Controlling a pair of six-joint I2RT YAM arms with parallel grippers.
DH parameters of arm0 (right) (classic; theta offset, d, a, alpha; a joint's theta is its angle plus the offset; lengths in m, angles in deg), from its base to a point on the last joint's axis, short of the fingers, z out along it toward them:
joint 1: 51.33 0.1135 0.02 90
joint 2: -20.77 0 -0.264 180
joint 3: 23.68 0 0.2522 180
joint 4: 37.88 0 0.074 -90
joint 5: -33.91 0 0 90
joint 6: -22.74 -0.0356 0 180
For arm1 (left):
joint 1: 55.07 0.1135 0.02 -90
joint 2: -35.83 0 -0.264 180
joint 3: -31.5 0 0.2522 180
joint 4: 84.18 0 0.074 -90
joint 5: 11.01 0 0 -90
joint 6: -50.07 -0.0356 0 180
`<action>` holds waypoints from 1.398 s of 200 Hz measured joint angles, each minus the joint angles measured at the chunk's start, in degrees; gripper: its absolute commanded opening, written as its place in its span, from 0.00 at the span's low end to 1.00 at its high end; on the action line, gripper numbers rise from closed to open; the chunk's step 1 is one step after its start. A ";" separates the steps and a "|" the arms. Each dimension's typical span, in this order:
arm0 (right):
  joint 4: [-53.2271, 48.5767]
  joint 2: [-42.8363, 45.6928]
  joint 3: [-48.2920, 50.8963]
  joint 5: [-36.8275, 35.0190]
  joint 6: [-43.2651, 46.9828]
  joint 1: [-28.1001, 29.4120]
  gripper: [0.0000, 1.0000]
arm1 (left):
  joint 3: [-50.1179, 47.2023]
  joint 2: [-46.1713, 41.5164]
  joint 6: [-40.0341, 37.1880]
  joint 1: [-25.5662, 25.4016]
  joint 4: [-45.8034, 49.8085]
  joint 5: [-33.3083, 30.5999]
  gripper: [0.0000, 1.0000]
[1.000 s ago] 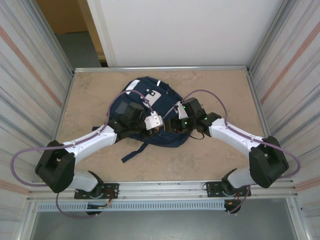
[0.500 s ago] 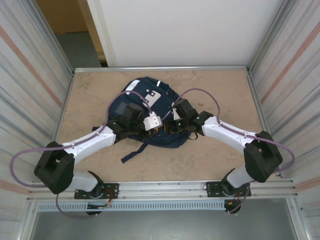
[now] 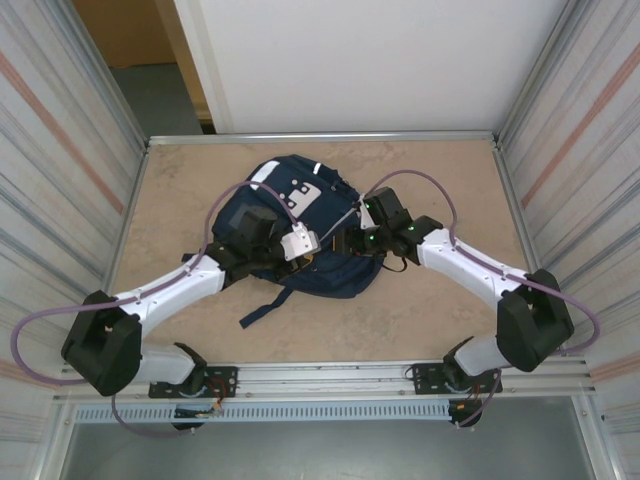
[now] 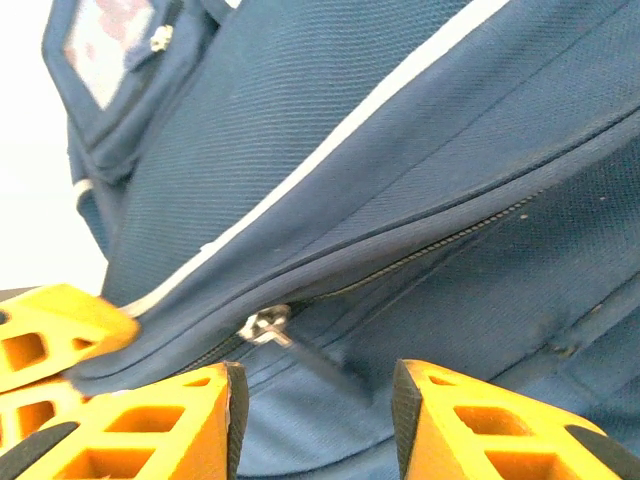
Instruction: Pack the student bag
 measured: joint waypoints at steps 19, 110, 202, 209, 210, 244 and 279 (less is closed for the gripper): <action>0.20 1.97 0.35 0.24 -0.55 -0.02 0.44 | 0.00 0.00 0.02 0.22 0.00 0.61 0.00; 3.17 1.57 3.17 2.97 13.27 -1.29 0.37 | -0.02 -0.15 0.02 0.79 0.07 5.64 0.00; 6.03 -2.14 2.86 12.09 19.17 -3.43 0.25 | -0.02 -0.15 -0.48 1.90 0.63 7.43 0.00; 5.99 -2.36 2.78 13.03 19.17 -3.43 0.26 | -0.02 -0.15 -0.48 1.92 0.61 7.48 0.00; 6.01 -2.38 2.78 13.11 19.19 -3.43 0.26 | -0.02 -0.15 -0.46 1.92 0.61 7.48 0.00; 5.73 -2.58 2.64 17.05 19.96 -3.02 0.17 | -0.17 -0.17 -0.42 2.21 0.35 7.93 0.00; 4.66 -3.10 2.43 14.62 19.91 -2.71 0.04 | -0.90 -0.17 -0.11 2.29 -0.24 8.35 0.00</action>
